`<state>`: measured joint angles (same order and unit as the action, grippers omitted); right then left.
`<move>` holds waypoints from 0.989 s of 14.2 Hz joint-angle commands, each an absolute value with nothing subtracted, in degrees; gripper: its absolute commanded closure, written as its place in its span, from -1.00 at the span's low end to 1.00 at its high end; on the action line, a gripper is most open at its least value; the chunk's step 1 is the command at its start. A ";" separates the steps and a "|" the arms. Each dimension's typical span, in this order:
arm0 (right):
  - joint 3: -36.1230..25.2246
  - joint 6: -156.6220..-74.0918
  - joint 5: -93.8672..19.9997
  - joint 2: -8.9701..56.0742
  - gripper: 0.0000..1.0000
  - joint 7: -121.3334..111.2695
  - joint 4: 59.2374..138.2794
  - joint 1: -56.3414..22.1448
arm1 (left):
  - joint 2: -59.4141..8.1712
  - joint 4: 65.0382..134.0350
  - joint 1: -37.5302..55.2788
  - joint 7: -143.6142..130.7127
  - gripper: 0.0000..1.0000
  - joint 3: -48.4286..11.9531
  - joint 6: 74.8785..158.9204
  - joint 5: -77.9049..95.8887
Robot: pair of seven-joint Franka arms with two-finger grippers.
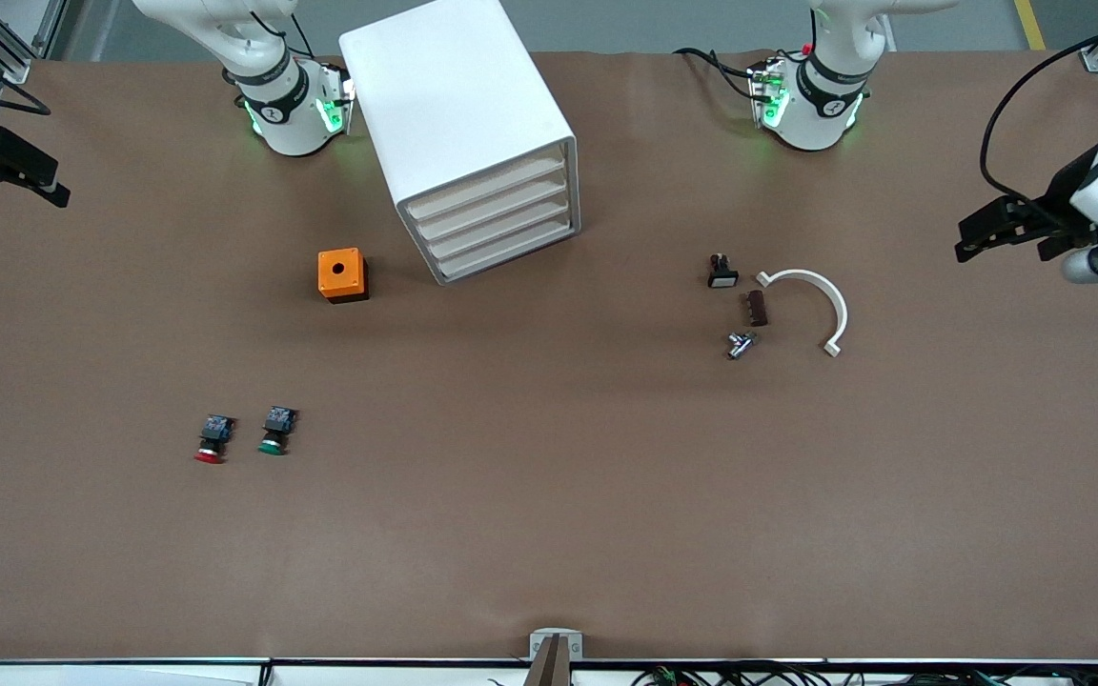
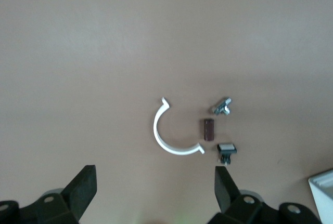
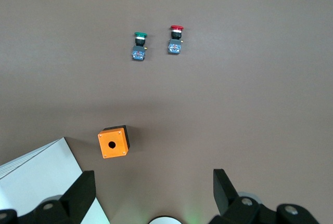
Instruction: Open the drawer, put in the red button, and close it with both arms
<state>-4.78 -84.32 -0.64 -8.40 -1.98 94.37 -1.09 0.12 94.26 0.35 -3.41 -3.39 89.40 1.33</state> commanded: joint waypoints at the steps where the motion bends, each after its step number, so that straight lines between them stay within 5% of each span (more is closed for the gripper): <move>1: -4.92 -84.29 -1.05 -8.36 -1.00 -1.84 93.09 -0.97 | -3.33 92.99 0.88 -3.43 -1.00 -5.27 87.54 0.17; 7: -5.19 -84.37 -1.14 -4.93 -1.00 -1.93 90.70 1.22 | -10.97 92.46 3.59 -17.63 -1.00 -13.26 87.19 0.61; 14: -4.92 -87.45 -0.09 5.00 -1.00 -3.25 88.68 0.79 | -21.87 87.28 14.40 -46.07 -1.00 -13.62 81.04 11.93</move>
